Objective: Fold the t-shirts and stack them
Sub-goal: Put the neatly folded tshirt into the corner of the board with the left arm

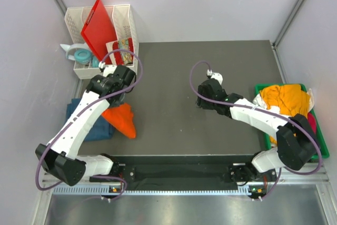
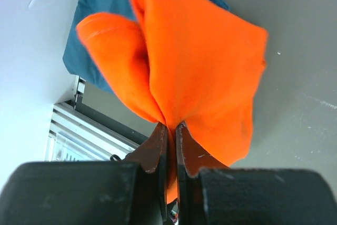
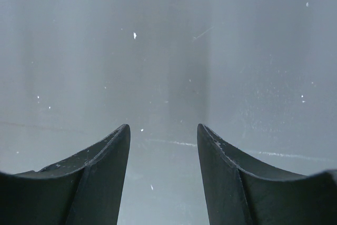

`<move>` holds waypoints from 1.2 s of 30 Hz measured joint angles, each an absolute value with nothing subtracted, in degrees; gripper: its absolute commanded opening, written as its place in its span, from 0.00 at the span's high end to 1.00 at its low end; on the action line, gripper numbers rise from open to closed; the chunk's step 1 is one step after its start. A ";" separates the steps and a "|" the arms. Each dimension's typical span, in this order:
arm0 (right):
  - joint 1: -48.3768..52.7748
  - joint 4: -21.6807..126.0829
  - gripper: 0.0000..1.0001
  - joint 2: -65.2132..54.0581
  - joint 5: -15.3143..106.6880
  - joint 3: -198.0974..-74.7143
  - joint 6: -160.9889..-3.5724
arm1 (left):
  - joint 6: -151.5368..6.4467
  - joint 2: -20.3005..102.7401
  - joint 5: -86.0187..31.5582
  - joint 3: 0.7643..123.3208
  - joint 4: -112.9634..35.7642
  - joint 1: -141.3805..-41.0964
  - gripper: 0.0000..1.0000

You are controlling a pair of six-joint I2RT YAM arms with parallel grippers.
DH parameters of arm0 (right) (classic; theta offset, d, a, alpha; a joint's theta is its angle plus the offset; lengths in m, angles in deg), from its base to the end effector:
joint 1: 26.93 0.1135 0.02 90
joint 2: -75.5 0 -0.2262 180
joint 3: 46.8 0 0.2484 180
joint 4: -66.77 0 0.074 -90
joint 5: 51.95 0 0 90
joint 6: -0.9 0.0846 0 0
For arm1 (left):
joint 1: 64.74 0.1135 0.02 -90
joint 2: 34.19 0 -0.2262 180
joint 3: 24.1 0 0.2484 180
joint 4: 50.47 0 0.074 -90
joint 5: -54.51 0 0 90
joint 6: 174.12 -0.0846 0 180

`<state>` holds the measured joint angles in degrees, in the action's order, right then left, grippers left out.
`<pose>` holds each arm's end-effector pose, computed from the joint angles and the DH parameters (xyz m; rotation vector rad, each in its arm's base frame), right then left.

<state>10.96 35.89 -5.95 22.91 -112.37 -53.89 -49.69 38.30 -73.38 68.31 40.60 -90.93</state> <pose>0.2755 0.1864 0.1558 0.0693 2.3707 0.3062 0.2302 -0.0553 0.2806 -0.3194 2.4660 0.5277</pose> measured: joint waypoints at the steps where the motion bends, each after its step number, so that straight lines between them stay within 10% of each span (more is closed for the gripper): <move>1: 10.96 36.06 0.46 -5.60 22.95 -112.04 -53.89 | -49.36 38.30 -73.45 68.31 40.65 -90.65 1.00; 36: 11.33 38.23 0.47 -5.16 26.08 -110.99 -53.94 | -54.37 47.46 -59.72 87.67 40.30 -91.00 1.00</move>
<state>11.33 38.23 -5.16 26.08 -110.99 -53.94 -54.37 47.46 -59.72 87.67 40.30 -91.00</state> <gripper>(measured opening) 0.531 0.085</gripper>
